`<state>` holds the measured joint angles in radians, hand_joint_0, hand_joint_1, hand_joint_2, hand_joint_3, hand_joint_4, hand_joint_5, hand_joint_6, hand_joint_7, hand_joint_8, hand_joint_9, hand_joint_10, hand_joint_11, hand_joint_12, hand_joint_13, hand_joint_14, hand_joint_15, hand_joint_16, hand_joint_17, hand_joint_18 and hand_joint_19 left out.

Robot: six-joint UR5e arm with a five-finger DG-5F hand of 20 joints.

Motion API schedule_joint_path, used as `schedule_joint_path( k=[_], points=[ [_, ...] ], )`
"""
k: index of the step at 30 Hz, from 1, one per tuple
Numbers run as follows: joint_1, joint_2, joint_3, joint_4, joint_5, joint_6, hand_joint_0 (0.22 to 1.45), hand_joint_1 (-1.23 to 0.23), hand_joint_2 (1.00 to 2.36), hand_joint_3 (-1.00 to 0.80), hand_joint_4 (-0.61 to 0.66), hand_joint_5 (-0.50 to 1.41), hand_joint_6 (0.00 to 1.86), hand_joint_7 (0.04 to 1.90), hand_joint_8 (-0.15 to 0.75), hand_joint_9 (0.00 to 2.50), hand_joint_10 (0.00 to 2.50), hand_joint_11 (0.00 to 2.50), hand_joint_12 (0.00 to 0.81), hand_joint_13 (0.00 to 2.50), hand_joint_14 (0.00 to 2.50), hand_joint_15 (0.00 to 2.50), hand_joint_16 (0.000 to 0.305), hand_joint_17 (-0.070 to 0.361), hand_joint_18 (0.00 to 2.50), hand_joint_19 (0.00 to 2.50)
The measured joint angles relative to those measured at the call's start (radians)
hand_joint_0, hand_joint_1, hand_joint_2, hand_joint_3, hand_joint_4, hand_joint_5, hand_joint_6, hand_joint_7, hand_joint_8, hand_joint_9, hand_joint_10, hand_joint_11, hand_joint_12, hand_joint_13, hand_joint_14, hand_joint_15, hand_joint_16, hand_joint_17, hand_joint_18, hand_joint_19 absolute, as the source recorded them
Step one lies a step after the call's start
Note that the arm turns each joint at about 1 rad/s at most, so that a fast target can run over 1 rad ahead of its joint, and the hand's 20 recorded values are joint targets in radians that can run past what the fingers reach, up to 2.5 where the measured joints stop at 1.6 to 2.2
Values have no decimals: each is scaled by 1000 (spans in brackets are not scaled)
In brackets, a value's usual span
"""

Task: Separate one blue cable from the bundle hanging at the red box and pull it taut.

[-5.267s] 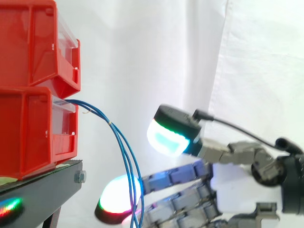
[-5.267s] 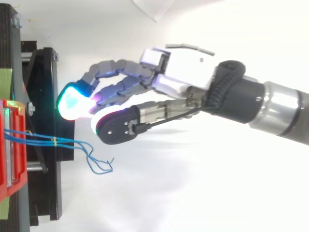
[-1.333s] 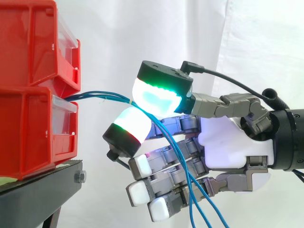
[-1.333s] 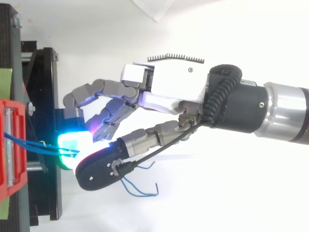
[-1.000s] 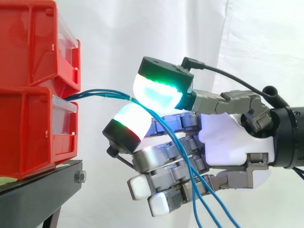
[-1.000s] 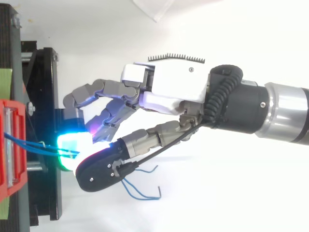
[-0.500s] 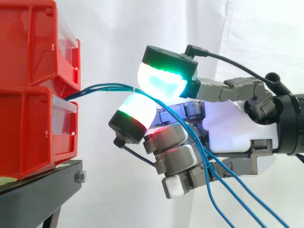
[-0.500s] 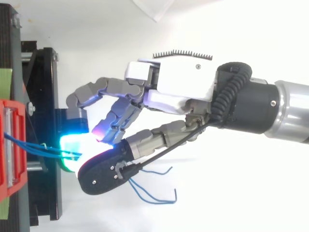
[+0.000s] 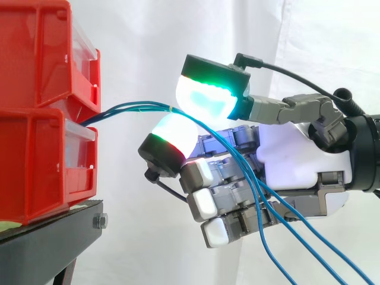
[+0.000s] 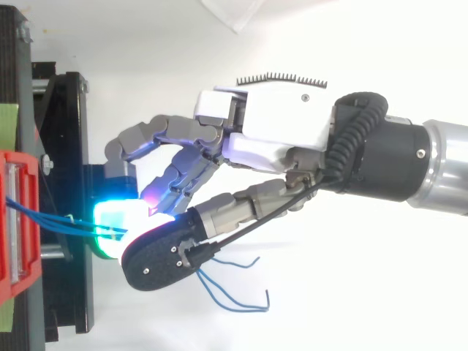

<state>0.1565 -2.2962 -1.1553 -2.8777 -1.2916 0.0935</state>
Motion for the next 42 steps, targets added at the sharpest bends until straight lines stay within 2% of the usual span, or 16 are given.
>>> schedule_joint_path(
  k=[7, 9, 10, 17, 21, 26, 30, 42],
  points=[
    [0, 0, 0, 0, 1, 83, 680, -701, 1011, -375, 172, -225, 804, 1155, 307, 687, 21, 870, 261, 1075, 20, 646, 23, 51, 808, 451],
    [0, 0, 0, 0, 2, 99, 682, -699, 1011, -382, 172, -226, 805, 1149, 308, 681, 21, 873, 269, 1117, 24, 740, 23, 51, 810, 451],
    [0, 0, 0, 0, 2, 106, 686, -692, 1009, -394, 175, -227, 805, 1150, 306, 654, 20, 866, 292, 1158, 25, 899, 24, 55, 808, 463],
    [0, 0, 0, -3, 19, 145, 693, -685, 1008, -411, 185, -231, 806, 1140, 307, 631, 19, 887, 297, 1186, 24, 1183, 29, 66, 811, 498],
    [0, 0, 0, -9, 26, 154, 694, -683, 1008, -415, 184, -231, 807, 1129, 308, 625, 21, 883, 298, 1188, 21, 1215, 30, 67, 812, 496],
    [1, 0, 0, -13, 29, 156, 696, -681, 1007, -418, 181, -232, 807, 1126, 308, 623, 21, 876, 298, 1162, 24, 1083, 29, 65, 814, 474],
    [1, 0, 0, -14, 32, 156, 698, -680, 1007, -423, 182, -232, 807, 1124, 310, 632, 21, 891, 295, 1178, 24, 1135, 29, 65, 823, 491],
    [0, 0, 0, -27, 39, 158, 707, -673, 1006, -445, 189, -234, 810, 1113, 311, 647, 18, 982, 299, 1222, 0, 1691, 37, 82, 853, 597]
  ],
)
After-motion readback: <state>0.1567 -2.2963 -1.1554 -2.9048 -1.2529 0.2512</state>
